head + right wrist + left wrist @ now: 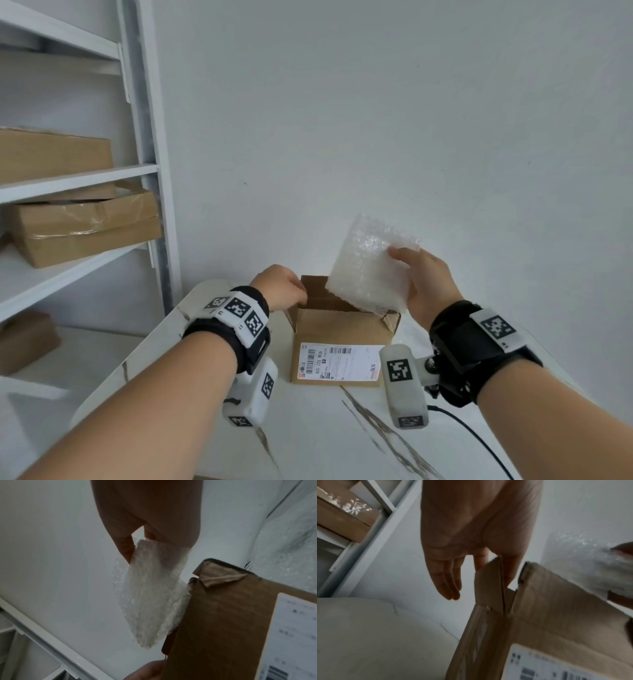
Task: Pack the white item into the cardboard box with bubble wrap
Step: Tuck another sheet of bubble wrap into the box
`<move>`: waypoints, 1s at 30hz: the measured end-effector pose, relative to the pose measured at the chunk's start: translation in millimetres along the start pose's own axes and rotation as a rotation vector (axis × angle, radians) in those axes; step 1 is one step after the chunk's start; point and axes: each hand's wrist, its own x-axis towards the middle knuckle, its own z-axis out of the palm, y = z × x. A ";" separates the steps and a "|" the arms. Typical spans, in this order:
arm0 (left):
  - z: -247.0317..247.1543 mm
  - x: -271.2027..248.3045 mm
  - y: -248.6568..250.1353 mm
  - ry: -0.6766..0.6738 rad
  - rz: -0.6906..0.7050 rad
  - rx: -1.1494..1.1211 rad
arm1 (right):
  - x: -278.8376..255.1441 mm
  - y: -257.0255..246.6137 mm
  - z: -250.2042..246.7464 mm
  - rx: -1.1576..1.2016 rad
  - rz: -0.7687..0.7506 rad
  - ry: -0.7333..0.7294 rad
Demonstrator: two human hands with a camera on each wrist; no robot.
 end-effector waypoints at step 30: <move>14.8 -38.4 -40.4 0.052 0.123 -0.234 | -44.5 26.9 59.5 -1.703 -0.558 -0.510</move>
